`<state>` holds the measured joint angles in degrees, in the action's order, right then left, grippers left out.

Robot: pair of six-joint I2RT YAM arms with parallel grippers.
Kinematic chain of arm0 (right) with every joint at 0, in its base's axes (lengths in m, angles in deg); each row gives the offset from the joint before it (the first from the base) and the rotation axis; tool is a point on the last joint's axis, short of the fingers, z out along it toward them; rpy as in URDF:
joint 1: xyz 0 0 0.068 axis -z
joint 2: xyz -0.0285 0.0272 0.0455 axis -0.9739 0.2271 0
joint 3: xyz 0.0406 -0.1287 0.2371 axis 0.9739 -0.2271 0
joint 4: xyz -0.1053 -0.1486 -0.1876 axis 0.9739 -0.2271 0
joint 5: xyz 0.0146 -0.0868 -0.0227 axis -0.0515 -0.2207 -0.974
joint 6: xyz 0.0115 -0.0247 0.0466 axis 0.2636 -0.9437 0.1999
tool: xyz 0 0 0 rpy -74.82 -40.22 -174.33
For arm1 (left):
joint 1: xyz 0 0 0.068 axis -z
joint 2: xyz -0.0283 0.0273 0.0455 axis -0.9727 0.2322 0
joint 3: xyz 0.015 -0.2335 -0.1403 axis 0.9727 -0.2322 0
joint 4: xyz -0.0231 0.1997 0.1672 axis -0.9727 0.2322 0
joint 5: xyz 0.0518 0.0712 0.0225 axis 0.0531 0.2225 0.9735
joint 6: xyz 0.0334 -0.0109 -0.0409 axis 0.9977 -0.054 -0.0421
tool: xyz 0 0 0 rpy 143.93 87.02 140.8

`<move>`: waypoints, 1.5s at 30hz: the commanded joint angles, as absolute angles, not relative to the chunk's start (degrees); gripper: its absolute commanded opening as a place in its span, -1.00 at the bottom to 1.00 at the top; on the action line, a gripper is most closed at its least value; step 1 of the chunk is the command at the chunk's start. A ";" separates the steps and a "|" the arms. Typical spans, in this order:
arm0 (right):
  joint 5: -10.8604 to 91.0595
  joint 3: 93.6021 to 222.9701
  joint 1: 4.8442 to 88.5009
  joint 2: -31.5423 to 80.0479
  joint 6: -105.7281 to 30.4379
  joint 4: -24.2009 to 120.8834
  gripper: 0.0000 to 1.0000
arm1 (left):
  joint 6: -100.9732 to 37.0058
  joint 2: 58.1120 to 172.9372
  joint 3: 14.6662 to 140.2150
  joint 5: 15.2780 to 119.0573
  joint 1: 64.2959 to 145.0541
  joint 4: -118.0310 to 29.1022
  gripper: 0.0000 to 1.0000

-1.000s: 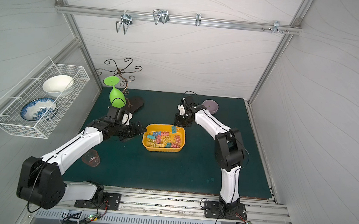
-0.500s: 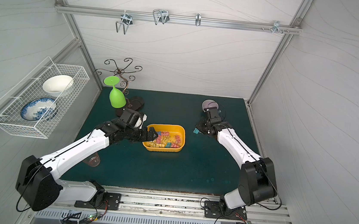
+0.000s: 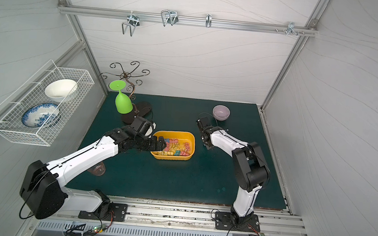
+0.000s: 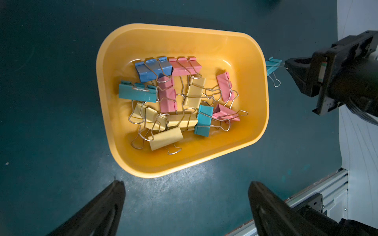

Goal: Take out the binder clips from the storage box
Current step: Place the binder clip at the center of the board, then pick up the binder clip from the storage box.

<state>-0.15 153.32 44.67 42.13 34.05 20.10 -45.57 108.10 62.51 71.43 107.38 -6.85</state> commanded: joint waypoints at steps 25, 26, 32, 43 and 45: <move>13.31 141.06 39.67 22.98 -5.52 31.23 0.21 | -42.21 104.37 62.67 73.14 107.51 -6.79 0.97; 17.91 140.91 39.99 22.45 -10.44 31.55 0.20 | -42.20 104.06 62.30 73.11 107.51 -6.94 0.97; 32.66 151.43 38.81 28.05 -27.57 16.50 -0.05 | -43.45 104.05 59.97 73.26 107.43 -9.35 0.97; 19.08 172.55 33.12 45.15 -30.62 -2.24 -0.17 | -46.53 102.65 58.12 74.38 103.30 -9.64 0.97; 17.25 175.69 32.63 47.62 -29.69 -4.49 -0.21 | -46.59 102.06 57.37 73.16 101.82 -9.86 0.97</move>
<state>22.08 171.92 33.57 45.54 -29.16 3.47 -45.61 103.75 58.16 74.40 103.56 -7.92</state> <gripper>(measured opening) 0.400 0.985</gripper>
